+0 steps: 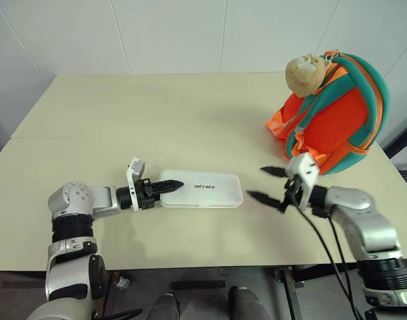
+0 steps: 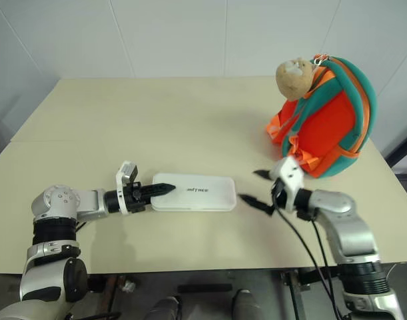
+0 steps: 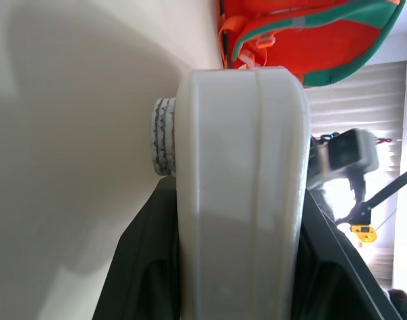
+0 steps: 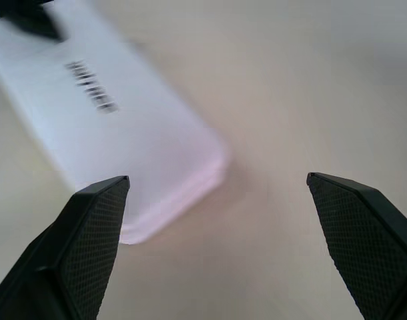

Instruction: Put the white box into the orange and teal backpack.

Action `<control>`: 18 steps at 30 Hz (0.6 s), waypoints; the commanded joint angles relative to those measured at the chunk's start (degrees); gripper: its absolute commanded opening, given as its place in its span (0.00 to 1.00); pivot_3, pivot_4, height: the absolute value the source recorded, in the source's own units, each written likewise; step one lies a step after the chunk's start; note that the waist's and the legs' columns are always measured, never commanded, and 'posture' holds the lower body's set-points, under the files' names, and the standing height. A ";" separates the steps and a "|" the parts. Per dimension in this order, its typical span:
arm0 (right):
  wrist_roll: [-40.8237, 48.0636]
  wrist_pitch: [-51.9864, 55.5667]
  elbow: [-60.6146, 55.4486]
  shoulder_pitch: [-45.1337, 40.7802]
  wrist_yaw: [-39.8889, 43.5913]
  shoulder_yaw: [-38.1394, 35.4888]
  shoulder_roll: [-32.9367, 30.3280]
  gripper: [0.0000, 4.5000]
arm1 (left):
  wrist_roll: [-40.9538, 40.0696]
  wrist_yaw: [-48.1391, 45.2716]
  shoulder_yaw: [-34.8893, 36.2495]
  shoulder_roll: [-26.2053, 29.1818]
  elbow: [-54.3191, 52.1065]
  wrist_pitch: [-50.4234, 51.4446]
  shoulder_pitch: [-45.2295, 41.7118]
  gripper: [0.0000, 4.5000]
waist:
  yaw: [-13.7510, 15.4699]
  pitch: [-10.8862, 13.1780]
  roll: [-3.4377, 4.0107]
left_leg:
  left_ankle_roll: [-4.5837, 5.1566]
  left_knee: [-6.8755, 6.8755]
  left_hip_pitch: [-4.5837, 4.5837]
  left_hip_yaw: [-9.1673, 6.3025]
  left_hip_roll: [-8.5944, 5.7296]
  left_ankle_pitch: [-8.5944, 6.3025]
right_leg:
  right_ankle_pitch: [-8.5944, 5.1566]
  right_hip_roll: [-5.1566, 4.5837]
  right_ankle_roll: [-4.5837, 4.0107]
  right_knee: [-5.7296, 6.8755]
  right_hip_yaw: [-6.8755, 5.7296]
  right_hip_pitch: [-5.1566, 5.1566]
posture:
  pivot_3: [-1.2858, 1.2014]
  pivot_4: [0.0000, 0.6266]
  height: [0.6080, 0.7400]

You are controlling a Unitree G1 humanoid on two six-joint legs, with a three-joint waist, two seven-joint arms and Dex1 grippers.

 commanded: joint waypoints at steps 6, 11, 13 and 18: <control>-2.74 9.07 0.77 -8.51 -15.97 -8.34 -4.32 1.00 | 1.13 -2.80 -4.01 3.76 -1.31 -5.63 3.15 0.31 | -0.16 0.00 0.01 | 0.01 0.00 0.02 0.05 0.00 0.00 | 0.00 -0.01 -0.05 -0.02 0.02 -0.01 | 0.52 0.24 1.00; -4.96 8.43 10.11 -17.04 -22.38 -7.73 -2.48 1.00 | 1.13 -3.54 -5.46 3.16 -1.38 -7.29 3.39 0.31 | -0.02 0.00 0.00 | 0.01 -0.02 0.01 0.04 0.01 0.00 | 0.00 -0.02 -0.06 -0.08 0.02 0.01 | 0.52 0.24 1.00; -7.36 6.57 16.51 -20.71 -24.69 -6.00 -1.77 1.00 | 1.16 -3.60 -5.87 2.96 -1.86 -7.85 3.68 0.31 | -0.04 0.00 0.00 | 0.02 -0.04 0.00 0.04 0.01 -0.01 | 0.00 -0.01 -0.05 -0.11 0.01 0.01 | 0.52 0.24 1.00; -9.20 0.29 31.66 -29.66 -26.86 -4.38 2.51 1.00 | 0.11 -2.79 -4.35 2.61 -3.55 -8.19 4.61 0.31 | -0.15 0.00 0.00 | 0.02 -0.08 0.00 0.05 0.00 -0.01 | 0.02 -0.02 -0.03 -0.15 0.02 0.01 | 0.52 0.24 1.00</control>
